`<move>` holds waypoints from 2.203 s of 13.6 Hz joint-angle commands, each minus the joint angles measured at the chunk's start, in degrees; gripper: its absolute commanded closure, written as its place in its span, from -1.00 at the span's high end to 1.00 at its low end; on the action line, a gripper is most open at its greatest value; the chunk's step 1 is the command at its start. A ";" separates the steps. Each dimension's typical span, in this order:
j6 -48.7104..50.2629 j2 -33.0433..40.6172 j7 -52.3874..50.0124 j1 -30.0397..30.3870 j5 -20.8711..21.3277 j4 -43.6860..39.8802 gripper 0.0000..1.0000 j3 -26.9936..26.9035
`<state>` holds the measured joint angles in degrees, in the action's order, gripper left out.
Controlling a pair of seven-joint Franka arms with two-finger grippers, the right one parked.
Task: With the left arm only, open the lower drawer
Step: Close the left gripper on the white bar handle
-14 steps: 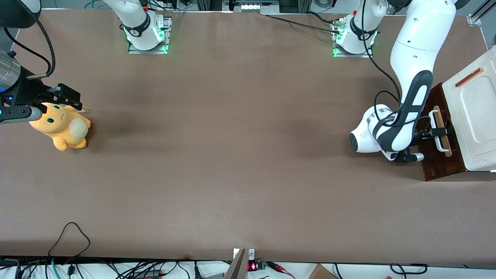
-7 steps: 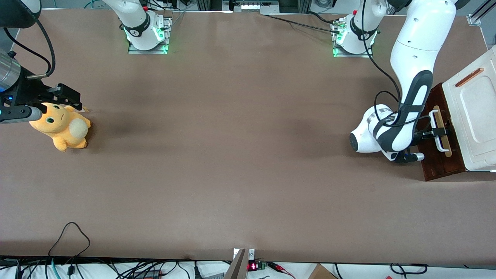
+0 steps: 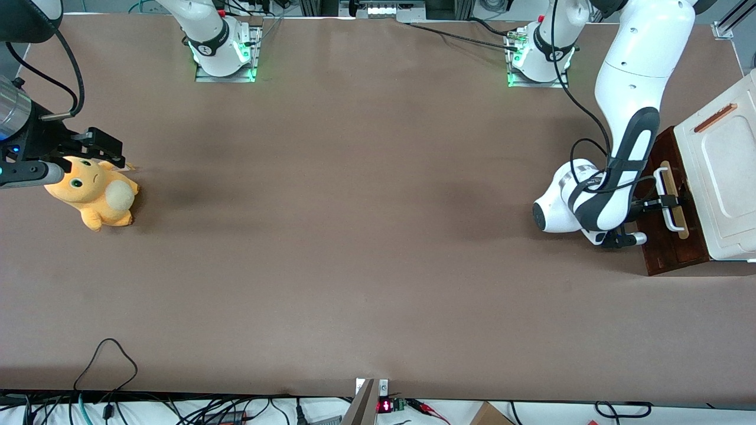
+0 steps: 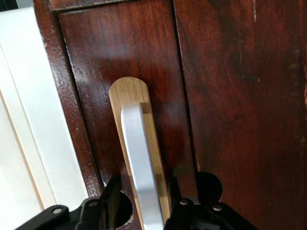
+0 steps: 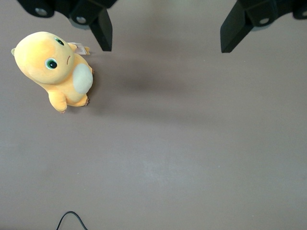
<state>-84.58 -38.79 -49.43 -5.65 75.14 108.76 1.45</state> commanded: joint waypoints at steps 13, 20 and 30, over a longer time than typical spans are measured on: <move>0.82 -0.50 -1.45 0.20 0.54 -0.65 -0.42 0.48; 2.32 -0.50 -2.86 0.20 0.45 -0.48 -0.53 0.48; 2.32 -0.41 -3.83 -1.02 -1.83 -0.30 -0.58 0.57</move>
<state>-84.17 -39.32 -52.61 -5.71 74.99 108.76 1.84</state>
